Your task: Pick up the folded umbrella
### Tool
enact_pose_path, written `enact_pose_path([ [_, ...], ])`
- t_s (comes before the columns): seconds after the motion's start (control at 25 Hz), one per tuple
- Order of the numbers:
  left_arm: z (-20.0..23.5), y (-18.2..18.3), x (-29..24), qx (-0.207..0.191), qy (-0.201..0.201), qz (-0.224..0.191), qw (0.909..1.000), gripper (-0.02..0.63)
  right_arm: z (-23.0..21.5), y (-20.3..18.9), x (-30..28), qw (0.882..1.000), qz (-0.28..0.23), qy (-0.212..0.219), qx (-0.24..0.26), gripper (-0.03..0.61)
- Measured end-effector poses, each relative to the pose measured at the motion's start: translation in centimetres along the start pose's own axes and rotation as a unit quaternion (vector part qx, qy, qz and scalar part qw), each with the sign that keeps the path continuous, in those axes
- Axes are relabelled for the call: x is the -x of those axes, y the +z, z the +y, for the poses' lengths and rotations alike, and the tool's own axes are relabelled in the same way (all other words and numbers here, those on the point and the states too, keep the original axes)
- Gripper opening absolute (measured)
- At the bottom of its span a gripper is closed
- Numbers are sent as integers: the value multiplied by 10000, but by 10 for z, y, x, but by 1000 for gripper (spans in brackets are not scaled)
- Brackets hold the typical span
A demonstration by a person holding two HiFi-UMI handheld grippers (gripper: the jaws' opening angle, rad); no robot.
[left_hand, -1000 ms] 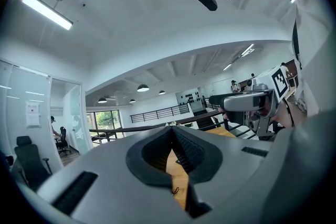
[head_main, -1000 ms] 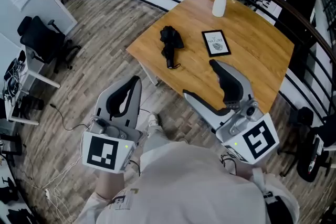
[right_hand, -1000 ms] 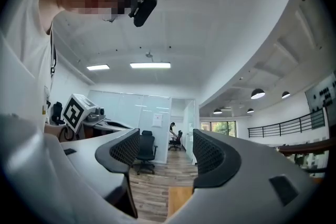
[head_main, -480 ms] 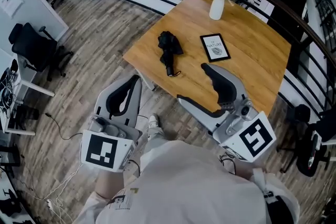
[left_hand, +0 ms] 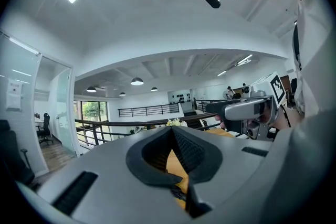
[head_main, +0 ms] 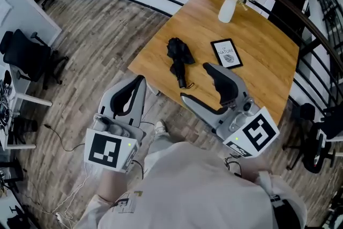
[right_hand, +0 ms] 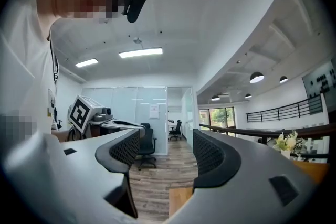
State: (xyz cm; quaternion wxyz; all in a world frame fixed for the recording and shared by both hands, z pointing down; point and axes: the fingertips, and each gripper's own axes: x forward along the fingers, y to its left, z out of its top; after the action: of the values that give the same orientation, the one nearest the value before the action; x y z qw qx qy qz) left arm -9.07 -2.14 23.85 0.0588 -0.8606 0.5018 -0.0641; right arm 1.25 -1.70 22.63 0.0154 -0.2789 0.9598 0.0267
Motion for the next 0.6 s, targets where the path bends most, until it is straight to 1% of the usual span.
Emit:
enact_pose_path([
  [0.16,36,-16,-26,91,-223,63,9997,17,-16,-18,-42,9993,297,-246,-24,325],
  [0.32,67,-33,-50,182,-409,143,9989,17,-39,-45,-73,9957,708,-589,-116,325],
  [0.48,97,-60,-69,253,-602,313,9974,17,-61,-78,-105,9899,1019,-873,-469,325],
  [0.6,115,-85,-82,387,-789,518,9948,17,-75,-103,-124,9833,1282,-1114,-647,325],
])
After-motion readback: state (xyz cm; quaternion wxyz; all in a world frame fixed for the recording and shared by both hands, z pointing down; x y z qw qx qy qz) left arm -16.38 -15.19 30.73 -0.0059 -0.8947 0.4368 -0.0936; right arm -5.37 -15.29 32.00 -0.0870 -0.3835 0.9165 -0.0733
